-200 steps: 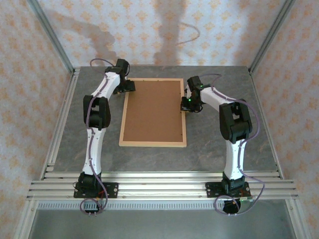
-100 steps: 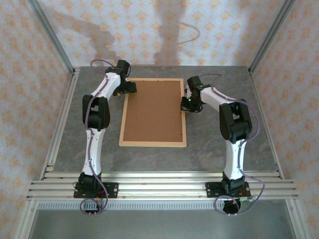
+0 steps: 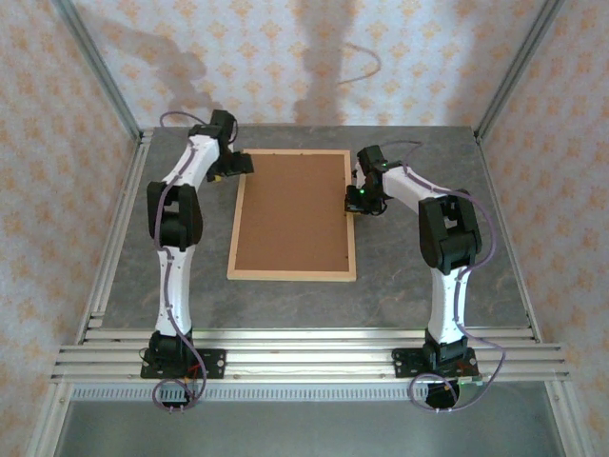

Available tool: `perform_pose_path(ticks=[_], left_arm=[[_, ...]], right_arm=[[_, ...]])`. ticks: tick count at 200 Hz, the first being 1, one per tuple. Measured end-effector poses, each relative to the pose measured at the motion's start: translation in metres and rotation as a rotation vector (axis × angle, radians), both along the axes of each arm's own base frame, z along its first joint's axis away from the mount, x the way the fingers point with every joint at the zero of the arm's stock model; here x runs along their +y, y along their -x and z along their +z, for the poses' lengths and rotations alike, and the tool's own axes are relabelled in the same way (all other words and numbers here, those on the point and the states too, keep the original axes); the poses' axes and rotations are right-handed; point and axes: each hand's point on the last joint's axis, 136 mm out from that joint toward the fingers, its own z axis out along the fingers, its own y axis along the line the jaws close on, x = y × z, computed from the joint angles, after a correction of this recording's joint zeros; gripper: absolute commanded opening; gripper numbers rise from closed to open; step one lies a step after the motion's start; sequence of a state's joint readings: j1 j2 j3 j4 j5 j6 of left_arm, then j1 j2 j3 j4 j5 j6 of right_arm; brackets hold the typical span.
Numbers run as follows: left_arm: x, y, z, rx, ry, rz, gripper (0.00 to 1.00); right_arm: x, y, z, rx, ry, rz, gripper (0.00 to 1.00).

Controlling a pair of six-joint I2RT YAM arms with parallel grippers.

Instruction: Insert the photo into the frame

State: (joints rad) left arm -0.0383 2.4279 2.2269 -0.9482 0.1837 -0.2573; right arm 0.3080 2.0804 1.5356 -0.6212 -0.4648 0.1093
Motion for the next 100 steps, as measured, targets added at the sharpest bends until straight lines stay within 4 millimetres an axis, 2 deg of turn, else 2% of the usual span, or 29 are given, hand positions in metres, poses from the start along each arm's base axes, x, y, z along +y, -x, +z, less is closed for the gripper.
perform_pose_path(ticks=[18,38,100], left_arm=[[0.015,-0.01,0.012,-0.037,-0.004,0.014,0.9],[0.015,-0.014,0.014,-0.05,0.006,0.002,0.9],[0.003,-0.012,-0.023,0.013,0.024,-0.054,0.89]], right_arm=[[0.0,0.0,0.0,-0.002,0.001,0.006,0.14],[0.001,0.0,0.0,-0.006,-0.001,0.02,0.12],[0.005,0.002,0.001,-0.033,0.014,0.097,0.11]])
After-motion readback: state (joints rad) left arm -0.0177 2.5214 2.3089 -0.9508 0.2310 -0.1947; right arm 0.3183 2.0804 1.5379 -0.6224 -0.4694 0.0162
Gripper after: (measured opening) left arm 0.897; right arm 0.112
